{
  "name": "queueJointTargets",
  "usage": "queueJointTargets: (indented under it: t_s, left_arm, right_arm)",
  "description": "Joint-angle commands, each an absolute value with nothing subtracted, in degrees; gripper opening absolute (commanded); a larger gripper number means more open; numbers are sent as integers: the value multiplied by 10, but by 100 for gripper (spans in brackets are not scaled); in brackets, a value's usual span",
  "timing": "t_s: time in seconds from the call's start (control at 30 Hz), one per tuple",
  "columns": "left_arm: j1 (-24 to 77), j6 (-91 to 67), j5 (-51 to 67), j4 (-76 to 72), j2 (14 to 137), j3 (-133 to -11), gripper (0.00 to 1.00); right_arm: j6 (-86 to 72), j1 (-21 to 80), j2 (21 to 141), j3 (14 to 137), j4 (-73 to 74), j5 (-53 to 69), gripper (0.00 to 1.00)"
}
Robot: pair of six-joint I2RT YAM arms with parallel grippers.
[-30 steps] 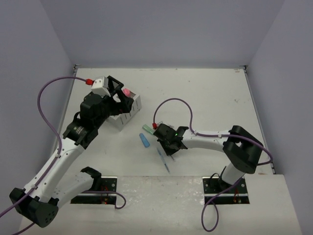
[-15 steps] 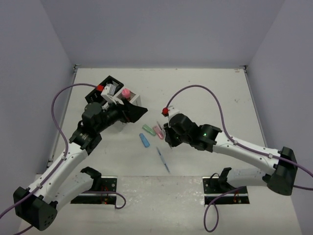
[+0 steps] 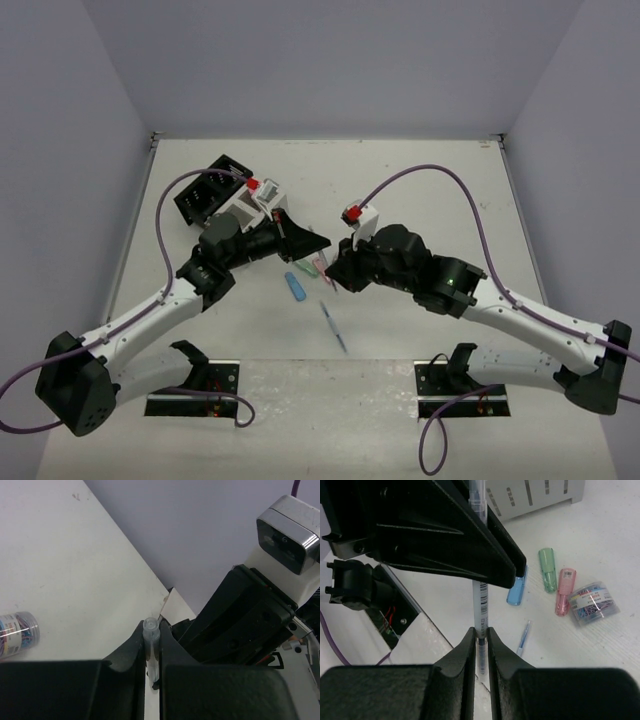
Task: Sort the stationery into containers
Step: Place the pen in the storage box.
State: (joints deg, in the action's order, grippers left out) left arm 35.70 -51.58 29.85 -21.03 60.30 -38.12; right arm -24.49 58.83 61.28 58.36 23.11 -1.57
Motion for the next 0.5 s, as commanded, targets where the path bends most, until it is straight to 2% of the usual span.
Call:
queueJointTargets:
  t_s: [0.0, 0.03, 0.07, 0.1, 0.17, 0.2, 0.37, 0.47]
  left_arm:
    - [362, -522, 313, -248, 620, -400, 0]
    - [362, -512, 304, -230, 617, -407, 0]
    - [361, -493, 280, -192, 612, -425, 0]
    - [362, -461, 227, -131, 604, -441, 0]
    - [362, -397, 79, -47, 586, -477, 0]
    - [362, -371, -39, 58, 573, -499, 0]
    - [359, -345, -364, 153, 565, -547, 0]
    - [349, -345, -467, 143, 576, -549, 0]
  right_arm:
    - [-241, 591, 574, 575, 185, -23, 12]
    - [-244, 591, 566, 569, 186, -40, 41]
    - [-249, 592, 561, 566, 192, -56, 80]
    - [-253, 591, 557, 564, 203, -75, 98]
    - [-257, 590, 555, 562, 220, -109, 99]
    - [-262, 591, 555, 562, 250, -123, 99]
    - [-283, 591, 588, 544, 281, -136, 99]
    - [-271, 591, 617, 505, 249, -80, 99]
